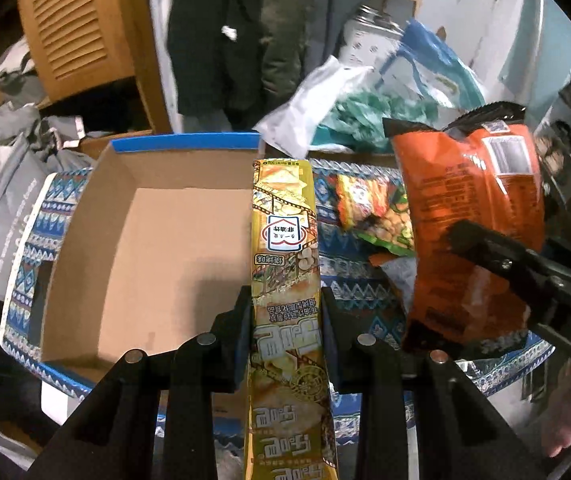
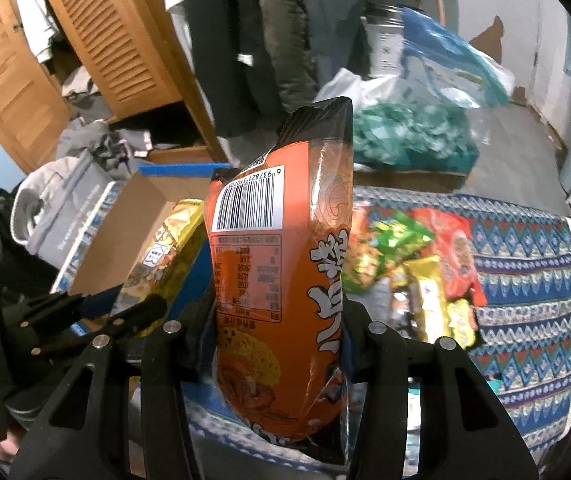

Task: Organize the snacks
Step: 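Carry both snacks into the cardboard box and open both tools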

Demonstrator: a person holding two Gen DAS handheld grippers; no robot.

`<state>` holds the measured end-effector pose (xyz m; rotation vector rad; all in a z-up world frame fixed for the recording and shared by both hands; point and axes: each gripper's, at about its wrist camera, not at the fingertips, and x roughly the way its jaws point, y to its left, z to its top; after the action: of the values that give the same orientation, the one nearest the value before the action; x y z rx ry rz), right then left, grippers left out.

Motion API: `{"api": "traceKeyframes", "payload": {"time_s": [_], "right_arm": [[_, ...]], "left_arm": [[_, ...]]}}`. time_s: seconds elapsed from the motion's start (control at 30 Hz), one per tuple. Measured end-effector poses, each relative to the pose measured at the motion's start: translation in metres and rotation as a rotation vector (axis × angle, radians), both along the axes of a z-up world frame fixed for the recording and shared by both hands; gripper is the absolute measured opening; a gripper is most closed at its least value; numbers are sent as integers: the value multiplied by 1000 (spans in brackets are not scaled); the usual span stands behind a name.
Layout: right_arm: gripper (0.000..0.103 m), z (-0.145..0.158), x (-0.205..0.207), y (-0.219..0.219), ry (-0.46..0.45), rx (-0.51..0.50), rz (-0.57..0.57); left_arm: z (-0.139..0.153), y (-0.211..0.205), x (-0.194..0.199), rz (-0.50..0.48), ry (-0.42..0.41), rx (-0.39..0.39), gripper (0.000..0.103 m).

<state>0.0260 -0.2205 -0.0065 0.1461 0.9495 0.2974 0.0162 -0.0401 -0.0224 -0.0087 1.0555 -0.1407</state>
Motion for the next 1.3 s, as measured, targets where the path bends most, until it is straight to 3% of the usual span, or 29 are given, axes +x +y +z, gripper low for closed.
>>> {"api": "traceKeyframes", "payload": {"time_s": [0.37, 0.77, 1.3], "right_arm": [[47, 9, 20, 67, 3, 23, 68], [47, 3, 39, 140, 34, 27, 148], [50, -30, 56, 185, 121, 8, 205]], "left_arm": [[8, 70, 6, 103, -45, -20, 31], [-14, 125, 12, 191, -16, -28, 31], [-40, 144, 29, 260, 20, -11, 32]]}}
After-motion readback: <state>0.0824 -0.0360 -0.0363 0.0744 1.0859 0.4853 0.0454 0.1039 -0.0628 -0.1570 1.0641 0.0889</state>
